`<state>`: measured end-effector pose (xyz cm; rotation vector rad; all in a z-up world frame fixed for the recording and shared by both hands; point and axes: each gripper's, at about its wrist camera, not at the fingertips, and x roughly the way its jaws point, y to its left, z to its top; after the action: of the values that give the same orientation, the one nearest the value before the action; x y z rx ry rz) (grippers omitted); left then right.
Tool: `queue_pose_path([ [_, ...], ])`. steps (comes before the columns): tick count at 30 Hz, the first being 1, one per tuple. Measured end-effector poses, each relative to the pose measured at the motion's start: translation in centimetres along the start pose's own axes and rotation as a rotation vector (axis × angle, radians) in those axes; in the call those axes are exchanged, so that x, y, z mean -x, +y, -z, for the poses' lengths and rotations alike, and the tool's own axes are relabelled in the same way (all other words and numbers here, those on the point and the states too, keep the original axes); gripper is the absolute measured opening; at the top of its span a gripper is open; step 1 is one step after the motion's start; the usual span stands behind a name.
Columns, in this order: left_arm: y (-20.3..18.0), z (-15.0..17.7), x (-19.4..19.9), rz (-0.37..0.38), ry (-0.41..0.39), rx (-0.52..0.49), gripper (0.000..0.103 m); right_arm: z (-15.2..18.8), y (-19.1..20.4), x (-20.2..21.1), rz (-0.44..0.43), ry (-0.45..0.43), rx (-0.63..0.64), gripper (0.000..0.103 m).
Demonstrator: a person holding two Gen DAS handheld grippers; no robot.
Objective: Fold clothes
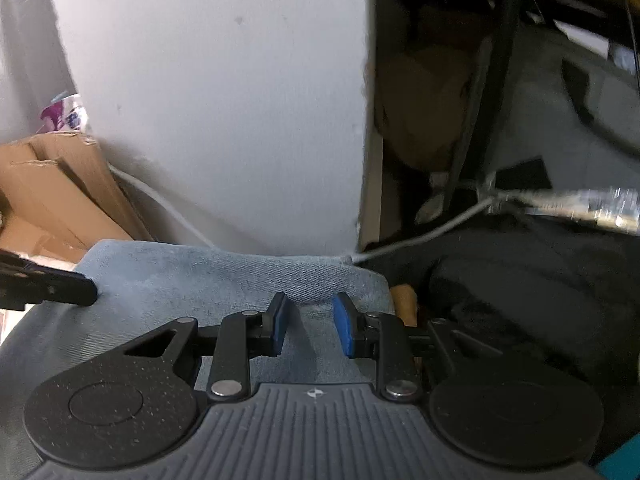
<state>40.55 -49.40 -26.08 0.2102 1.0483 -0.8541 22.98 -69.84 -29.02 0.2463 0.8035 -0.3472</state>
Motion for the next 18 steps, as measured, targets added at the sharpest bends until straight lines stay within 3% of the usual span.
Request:
queue_pose_path([
  [5,-0.1,0.1,0.5,-0.004,-0.004,-0.029,0.017,-0.3,-0.5,-0.1,-0.012,0.019,-0.053,0.031],
  [14,0.1,-0.2,0.4,0.008,-0.047,-0.023,0.016,-1.7,0.0,1.0,-0.002,-0.056,-0.046,0.026],
  [18,-0.2,0.5,0.5,0.005,-0.065,-0.055,0.016,-1.7,-0.5,-0.3,-0.003,-0.030,-0.053,0.025],
])
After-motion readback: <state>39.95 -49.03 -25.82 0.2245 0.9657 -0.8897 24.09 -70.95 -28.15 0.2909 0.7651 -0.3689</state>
